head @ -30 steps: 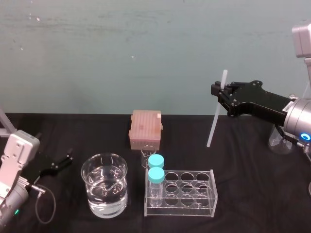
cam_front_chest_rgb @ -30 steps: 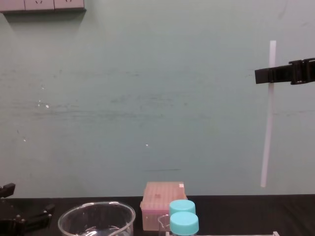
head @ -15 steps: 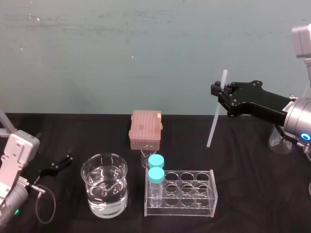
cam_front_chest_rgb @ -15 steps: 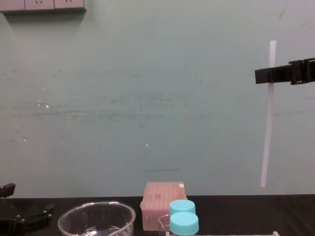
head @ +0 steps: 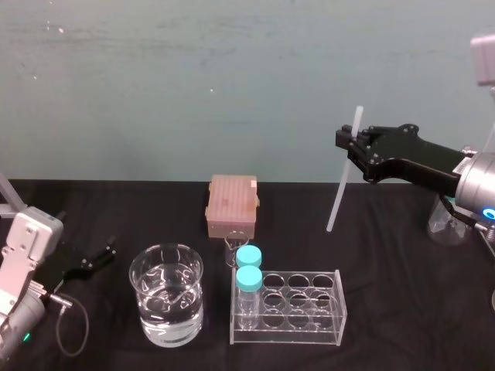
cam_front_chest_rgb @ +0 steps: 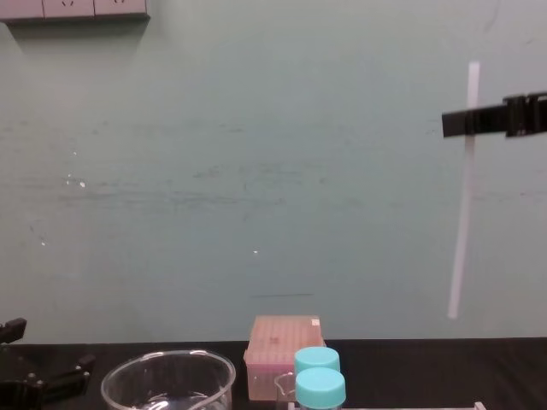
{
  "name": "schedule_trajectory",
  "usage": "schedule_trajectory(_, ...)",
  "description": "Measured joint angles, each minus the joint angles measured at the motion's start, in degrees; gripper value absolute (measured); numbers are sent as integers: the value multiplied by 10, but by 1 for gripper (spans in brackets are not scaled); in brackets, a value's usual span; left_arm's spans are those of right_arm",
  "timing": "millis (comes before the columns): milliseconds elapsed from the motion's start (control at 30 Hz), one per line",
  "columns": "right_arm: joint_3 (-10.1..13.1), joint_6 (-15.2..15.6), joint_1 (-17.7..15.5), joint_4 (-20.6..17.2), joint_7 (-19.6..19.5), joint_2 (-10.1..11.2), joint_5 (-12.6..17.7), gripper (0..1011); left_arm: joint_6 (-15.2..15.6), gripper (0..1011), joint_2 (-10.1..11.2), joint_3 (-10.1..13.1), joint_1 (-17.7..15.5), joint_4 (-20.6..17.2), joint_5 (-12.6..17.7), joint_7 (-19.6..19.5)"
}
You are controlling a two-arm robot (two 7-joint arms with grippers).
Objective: Pick up the stirring rod with one hand, then place it down.
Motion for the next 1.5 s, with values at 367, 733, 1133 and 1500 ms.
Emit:
schedule_trajectory(367, 32, 15, -52, -69, 31, 59, 68, 70, 0, 1005, 0, 0, 0, 0, 0, 0)
schedule_trajectory(733, 16, -3, -94, -78, 29, 91, 78, 70, 0, 1005, 0, 0, 0, 0, 0, 0)
schedule_trajectory(1133, -17, -41, -89, -49, 29, 80, 55, 70, 0, 1005, 0, 0, 0, 0, 0, 0)
schedule_trajectory(1500, -43, -60, -75, -9, 40, 56, 14, 70, 0, 1005, 0, 0, 0, 0, 0, 0)
